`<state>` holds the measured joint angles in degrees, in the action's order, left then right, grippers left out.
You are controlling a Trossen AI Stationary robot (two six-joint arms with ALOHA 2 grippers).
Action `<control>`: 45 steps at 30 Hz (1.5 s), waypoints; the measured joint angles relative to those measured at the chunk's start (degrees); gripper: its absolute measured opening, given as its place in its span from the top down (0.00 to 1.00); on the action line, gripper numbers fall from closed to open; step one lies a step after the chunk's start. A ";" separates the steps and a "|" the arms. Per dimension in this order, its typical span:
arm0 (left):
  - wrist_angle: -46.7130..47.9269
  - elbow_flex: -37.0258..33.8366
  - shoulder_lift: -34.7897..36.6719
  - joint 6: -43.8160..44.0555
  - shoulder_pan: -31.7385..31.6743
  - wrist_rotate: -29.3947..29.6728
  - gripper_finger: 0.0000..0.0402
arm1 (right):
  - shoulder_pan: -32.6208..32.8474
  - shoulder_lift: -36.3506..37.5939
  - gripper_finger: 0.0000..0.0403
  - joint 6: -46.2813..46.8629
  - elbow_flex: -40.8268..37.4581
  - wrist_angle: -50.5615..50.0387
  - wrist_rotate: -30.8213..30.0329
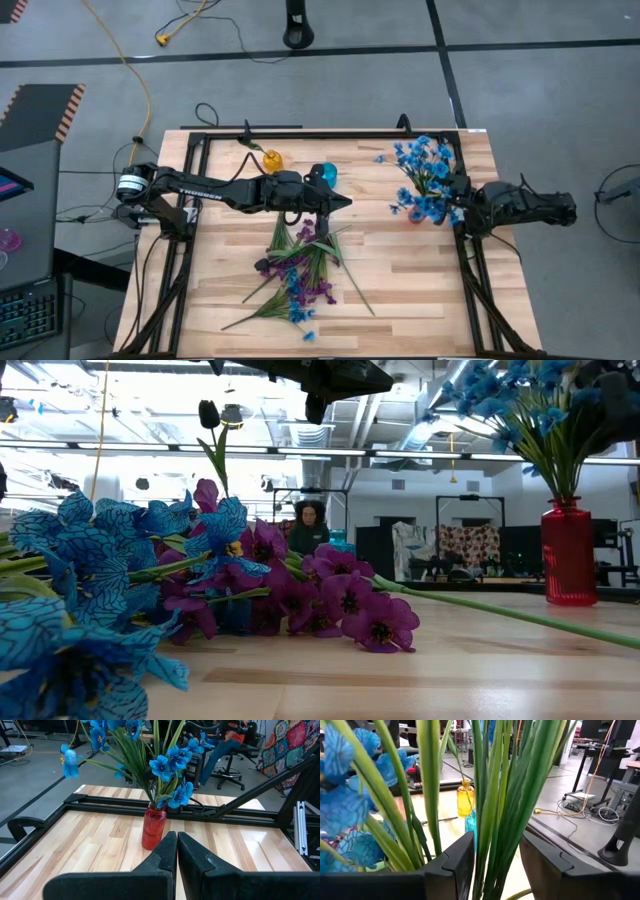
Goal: Sort flowers into vase by color
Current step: Put the right black tulip into the yellow vase
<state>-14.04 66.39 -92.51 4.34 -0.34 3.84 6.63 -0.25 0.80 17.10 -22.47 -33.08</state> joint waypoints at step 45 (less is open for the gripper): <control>0.02 -0.01 -0.01 -0.20 0.00 0.00 1.00 | 0.00 0.00 0.42 11.37 21.01 -19.93 0.04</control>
<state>-14.02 66.38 -92.52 4.14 -0.34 3.84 6.63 -0.25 12.17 38.11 -42.40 -33.04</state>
